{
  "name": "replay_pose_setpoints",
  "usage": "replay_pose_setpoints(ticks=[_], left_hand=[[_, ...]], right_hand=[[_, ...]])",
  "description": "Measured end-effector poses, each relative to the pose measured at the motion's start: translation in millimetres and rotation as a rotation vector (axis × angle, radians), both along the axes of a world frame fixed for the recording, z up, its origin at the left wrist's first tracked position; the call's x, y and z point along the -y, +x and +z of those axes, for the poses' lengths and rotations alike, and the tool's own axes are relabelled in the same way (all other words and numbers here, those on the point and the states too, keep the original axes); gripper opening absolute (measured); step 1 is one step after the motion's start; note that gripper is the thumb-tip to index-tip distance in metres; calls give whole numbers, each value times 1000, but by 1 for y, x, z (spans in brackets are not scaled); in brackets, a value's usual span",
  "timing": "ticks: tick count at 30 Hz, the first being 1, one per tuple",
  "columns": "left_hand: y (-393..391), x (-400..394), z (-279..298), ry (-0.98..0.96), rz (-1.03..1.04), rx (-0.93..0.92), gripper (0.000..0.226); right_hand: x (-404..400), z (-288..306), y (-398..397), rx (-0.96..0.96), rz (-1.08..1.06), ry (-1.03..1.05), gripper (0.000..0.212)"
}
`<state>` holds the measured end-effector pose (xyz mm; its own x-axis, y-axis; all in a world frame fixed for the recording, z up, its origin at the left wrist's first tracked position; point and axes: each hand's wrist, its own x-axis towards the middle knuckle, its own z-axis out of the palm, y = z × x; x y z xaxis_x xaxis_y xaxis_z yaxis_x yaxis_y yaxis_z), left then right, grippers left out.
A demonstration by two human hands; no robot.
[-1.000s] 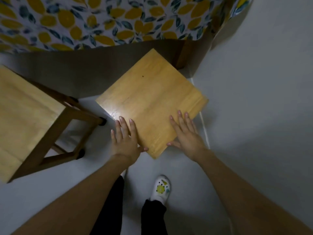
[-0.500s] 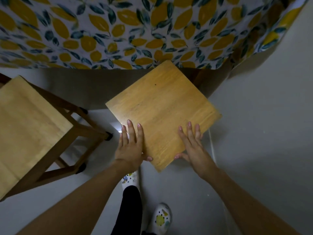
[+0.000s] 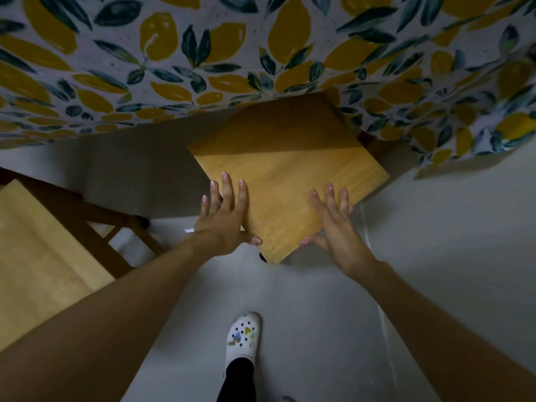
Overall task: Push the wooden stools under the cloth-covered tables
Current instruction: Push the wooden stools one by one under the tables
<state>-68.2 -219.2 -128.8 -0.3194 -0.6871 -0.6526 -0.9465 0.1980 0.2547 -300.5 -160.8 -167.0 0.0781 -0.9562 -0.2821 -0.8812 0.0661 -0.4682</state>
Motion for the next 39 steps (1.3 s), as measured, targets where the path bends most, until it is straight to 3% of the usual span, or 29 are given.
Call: replay_pose_setpoints(ticks=[10, 21, 24, 30, 39], left_hand=[[-7, 73, -2, -48, -9, -23, 119], [-3, 80, -5, -115, 51, -99, 120], [-1, 59, -6, -203, 139, -166, 109], [24, -15, -4, -324, 252, -228, 81], [141, -163, 32, -516, 389, -189, 65]], right_hand=[[78, 13, -7, -21, 11, 60, 101], [88, 25, -5, -104, -1, 115, 97], [82, 33, 5, -152, -25, 88, 90], [35, 47, 44, 20, -143, -95, 77], [-62, 65, 137, 135, 32, -156, 66]])
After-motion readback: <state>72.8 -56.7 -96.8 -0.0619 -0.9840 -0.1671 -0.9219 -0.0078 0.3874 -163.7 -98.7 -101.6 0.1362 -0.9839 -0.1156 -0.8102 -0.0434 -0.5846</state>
